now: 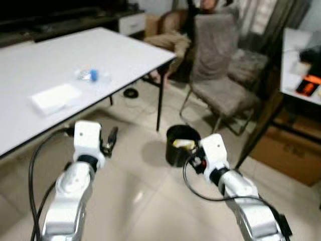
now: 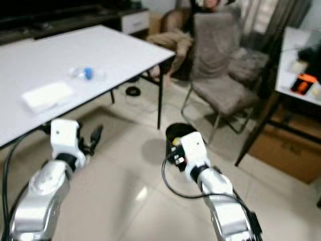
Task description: Picking trash to rubbish bin
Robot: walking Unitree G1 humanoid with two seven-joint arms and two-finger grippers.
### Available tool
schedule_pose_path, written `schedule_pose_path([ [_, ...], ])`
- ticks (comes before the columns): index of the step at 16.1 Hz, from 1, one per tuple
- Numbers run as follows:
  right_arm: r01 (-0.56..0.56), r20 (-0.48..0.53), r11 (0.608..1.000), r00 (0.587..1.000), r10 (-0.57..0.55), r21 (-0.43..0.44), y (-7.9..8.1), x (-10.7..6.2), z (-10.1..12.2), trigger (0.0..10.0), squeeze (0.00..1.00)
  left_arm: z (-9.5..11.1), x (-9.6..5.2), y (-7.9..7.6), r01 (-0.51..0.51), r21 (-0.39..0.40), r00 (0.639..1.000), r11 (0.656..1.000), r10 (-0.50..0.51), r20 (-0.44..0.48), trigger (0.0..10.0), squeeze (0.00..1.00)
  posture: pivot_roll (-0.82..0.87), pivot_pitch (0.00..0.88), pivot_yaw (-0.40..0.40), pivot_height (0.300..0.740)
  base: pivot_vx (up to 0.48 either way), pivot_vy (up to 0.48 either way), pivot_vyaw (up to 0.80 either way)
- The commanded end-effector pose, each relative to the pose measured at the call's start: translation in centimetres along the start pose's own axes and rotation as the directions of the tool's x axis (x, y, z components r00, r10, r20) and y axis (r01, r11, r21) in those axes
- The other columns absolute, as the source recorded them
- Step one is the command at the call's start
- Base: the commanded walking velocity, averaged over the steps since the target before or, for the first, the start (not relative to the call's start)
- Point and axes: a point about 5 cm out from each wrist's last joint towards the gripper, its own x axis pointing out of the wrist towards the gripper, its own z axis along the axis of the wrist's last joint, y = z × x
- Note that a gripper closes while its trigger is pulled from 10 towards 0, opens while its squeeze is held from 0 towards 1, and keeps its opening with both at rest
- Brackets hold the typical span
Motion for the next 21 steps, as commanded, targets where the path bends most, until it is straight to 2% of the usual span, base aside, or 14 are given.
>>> schedule_pose_path([
  [1, -0.035, 0.007, 0.999, 0.999, 0.035, -0.012, 0.4, 0.3, 0.2, 10.0, 0.0, 0.2, -0.1, 0.0, -0.006, 0.012, 1.0, 1.0, 0.006, 0.006, 10.0, 0.0, -0.12, 0.0, -0.066, 0.74, 0.368, 0.0, 0.8],
  [4, -0.049, 0.014, 0.998, 0.999, 0.05, -0.026, 0.4, 0.5, 0.4, 10.0, 0.0, 0.2, 0.0, 0.5, -0.017, 0.026, 1.0, 1.0, 0.017, 0.009, 10.0, 0.0, -0.11, 0.0, -0.069, 0.74, 0.365, 0.0, 0.8],
  [9, -0.005, 0.02, 1.0, 1.0, 0.006, -0.013, -0.3, 0.7, 0.2, 10.0, 0.0, 0.6, 1.1, 0.4, -0.004, 0.046, 1.0, 0.999, 0.004, 0.016, 10.0, 0.0, -0.11, 0.0, -0.061, 0.74, 0.367, 0.0, 0.0],
  [13, -0.032, 0.028, 0.999, 0.999, 0.033, -0.031, 0.4, 0.5, 0.1, 10.0, 0.0, 1.1, 1.8, 0.6, -0.008, 0.043, 1.0, 0.999, 0.007, 0.022, 10.0, 0.0, -0.12, 0.0, -0.038, 0.74, 0.366, 0.0, 0.0],
  [15, -0.025, 0.028, 1.0, 0.999, 0.026, -0.019, 0.5, 0.4, 0.1, 10.0, 0.0, 1.2, 2.1, 0.5, 0.001, 0.045, 1.0, 0.999, -0.002, 0.028, 10.0, 0.0, -0.12, 0.0, -0.038, 0.74, 0.368, 0.0, 0.0],
  [21, -0.052, 0.032, 0.997, 0.998, 0.053, -0.051, 0.6, 0.6, 0.2, 10.0, 0.0, 1.0, 2.2, 0.6, -0.002, 0.019, 1.0, 1.0, 0.002, 0.018, 10.0, 0.0, -0.11, 0.0, -0.039, 0.74, 0.365, 0.0, 0.0],
])
